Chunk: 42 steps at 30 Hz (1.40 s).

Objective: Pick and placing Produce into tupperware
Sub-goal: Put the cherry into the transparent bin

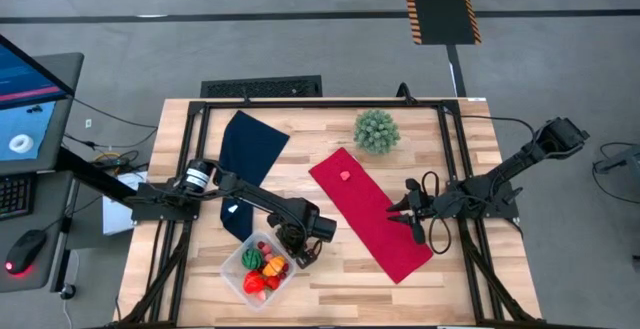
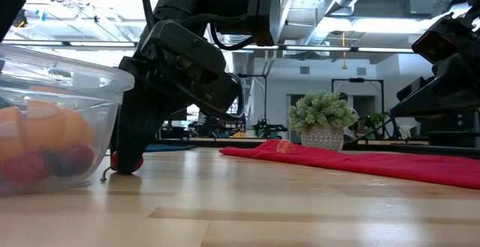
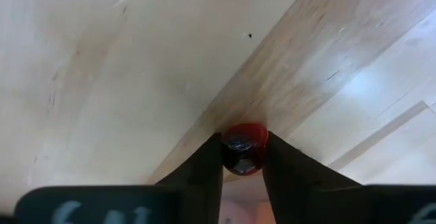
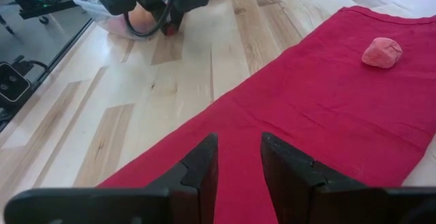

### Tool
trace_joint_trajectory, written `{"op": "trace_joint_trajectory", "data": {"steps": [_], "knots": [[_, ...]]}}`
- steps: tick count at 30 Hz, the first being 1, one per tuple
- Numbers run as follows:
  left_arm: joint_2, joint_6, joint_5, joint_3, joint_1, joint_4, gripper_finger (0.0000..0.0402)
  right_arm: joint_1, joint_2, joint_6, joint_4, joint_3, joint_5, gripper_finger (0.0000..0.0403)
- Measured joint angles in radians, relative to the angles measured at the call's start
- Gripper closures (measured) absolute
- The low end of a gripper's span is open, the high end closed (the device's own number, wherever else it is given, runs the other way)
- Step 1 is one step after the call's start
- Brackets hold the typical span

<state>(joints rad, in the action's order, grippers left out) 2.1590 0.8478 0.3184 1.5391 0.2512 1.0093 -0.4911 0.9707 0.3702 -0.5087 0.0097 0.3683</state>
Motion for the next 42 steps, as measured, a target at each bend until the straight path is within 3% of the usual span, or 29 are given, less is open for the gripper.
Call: {"op": "trace_joint_trajectory", "data": {"steps": [4,11,18,22,32,42], "knots": [[0.003,-0.018,-0.022,0.018,-0.008,0.021,0.0317,0.000,0.000,0.000,0.000,0.000,0.000,0.0269],[0.005,-0.109,-0.252,0.167,-0.024,0.121,0.0321,0.000,0.000,-0.001,0.000,0.000,0.000,0.0270],[0.002,-0.097,-0.310,0.313,-0.010,0.306,0.0321,0.000,0.000,0.004,0.000,0.000,0.000,0.0269],[0.001,-0.085,-0.363,0.371,0.048,0.377,0.0319,0.000,0.000,0.006,0.001,0.000,0.000,0.0270],[0.000,-0.024,-0.513,0.464,0.255,0.381,0.0325,0.000,0.000,0.023,0.001,0.000,0.000,0.0270],[-0.004,0.233,-0.629,0.467,0.447,0.489,0.0325,0.000,0.000,0.042,-0.001,0.000,0.000,0.0269]]}}
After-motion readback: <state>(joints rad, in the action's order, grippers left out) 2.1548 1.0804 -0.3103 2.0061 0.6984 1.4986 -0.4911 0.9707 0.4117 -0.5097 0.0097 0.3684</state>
